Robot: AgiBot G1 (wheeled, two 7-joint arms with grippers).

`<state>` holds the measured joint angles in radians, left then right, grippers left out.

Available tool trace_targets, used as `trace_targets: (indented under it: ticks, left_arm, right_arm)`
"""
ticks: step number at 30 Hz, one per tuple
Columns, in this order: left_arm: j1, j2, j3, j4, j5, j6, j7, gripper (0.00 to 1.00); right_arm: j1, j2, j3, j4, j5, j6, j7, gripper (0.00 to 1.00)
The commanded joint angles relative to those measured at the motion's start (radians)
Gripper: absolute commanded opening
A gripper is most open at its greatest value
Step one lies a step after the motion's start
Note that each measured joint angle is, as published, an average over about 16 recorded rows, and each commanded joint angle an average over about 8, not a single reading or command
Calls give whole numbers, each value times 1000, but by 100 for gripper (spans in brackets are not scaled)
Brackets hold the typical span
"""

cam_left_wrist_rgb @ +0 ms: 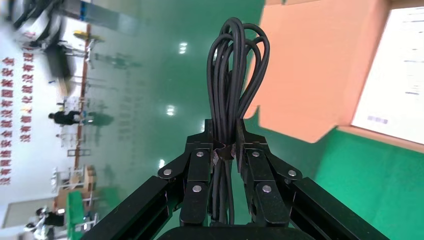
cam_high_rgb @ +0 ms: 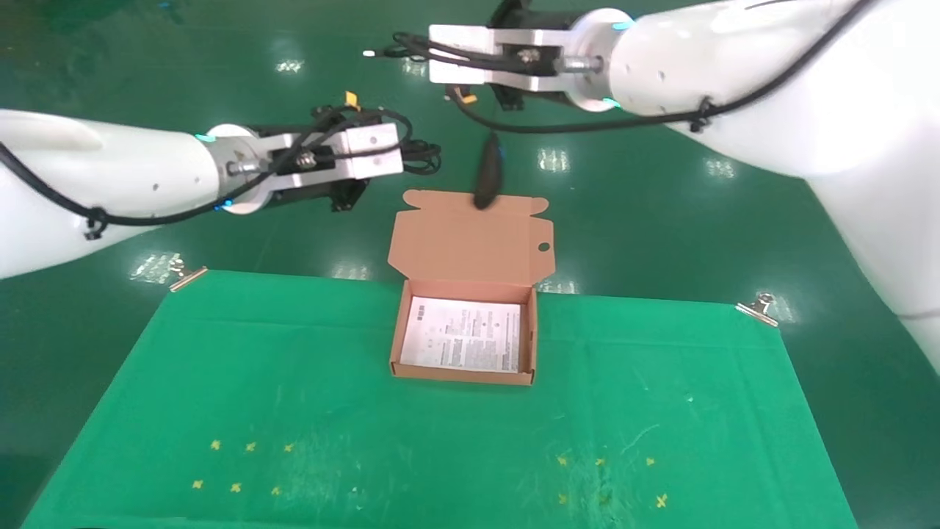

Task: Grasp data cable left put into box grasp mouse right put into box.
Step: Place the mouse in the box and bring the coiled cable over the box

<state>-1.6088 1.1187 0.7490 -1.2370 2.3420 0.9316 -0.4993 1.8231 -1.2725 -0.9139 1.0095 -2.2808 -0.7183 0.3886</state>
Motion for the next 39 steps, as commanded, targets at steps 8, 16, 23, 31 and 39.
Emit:
trace_targets:
  ticks: [8,16,23,31,39]
  left_arm:
    - [-8,-5,-6,14,27,-1,-18,0]
    - [17,-48,0,2,96,20,-46,0]
    - [32,-80,3,-10,194,44,-90,0]
    - [38,-96,-5,-11,269,83,-156,0]
    - [40,-96,-6,-13,279,89,-168,0]
  right_arm:
    - [24,-62,-15,-96,34,77,-68,0]
    - [-25,-70,-49,-151,34,106,-59,0]
    - [-79,-81,-103,-167,79,108,-44,0]
    - [-112,-89,-175,-174,148,143,-23,0]
    - [-115,-96,-262,-216,230,202,-28,0]
